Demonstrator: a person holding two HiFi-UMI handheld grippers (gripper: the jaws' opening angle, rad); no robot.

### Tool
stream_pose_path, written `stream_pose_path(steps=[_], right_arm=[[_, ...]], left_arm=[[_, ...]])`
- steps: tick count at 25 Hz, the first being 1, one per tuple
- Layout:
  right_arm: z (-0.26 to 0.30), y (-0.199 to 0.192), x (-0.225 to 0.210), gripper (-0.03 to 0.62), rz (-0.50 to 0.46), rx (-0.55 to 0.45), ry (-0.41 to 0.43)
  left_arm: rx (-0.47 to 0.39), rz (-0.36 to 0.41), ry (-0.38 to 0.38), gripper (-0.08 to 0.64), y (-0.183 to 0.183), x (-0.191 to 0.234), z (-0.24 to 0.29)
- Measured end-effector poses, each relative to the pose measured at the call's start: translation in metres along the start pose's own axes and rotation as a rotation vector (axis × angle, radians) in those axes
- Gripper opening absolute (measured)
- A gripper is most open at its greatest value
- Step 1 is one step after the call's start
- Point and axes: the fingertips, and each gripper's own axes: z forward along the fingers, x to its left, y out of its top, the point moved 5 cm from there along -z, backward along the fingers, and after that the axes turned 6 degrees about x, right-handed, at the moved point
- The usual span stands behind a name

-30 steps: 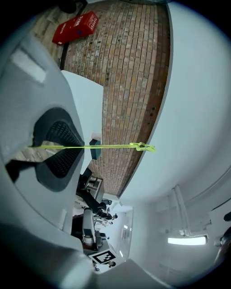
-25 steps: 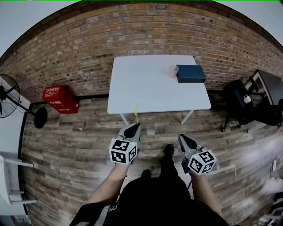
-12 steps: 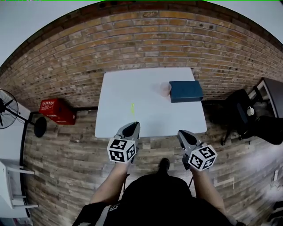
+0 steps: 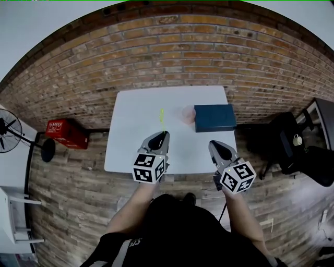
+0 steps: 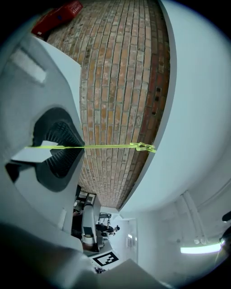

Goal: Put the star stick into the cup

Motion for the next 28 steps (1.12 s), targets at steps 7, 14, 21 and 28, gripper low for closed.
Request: stream_pose_path(steps=[7,14,21,28], right_arm=[[0.04,0.026,-0.022,0.0,-0.021,0.0,-0.069],[0.083,0.043,-0.026,0.0,-0.038,0.003,-0.101],[0.113,0.033,-0.03,0.0,0.007,0.028,-0.165],[0.125,0.028,-0.06,0.0,0.05,0.044,-0.189]], left_arm=[[-0.056,0.01,-0.005,0.015,0.036,0.034,0.032],[-0.059,0.004,-0.045,0.016,0.048,0.071,0.057],[-0.029,0.006,-0.102,0.015,0.05,0.112,0.075],[0.013,0.012,-0.211,0.017,0.053,0.096,0.129]])
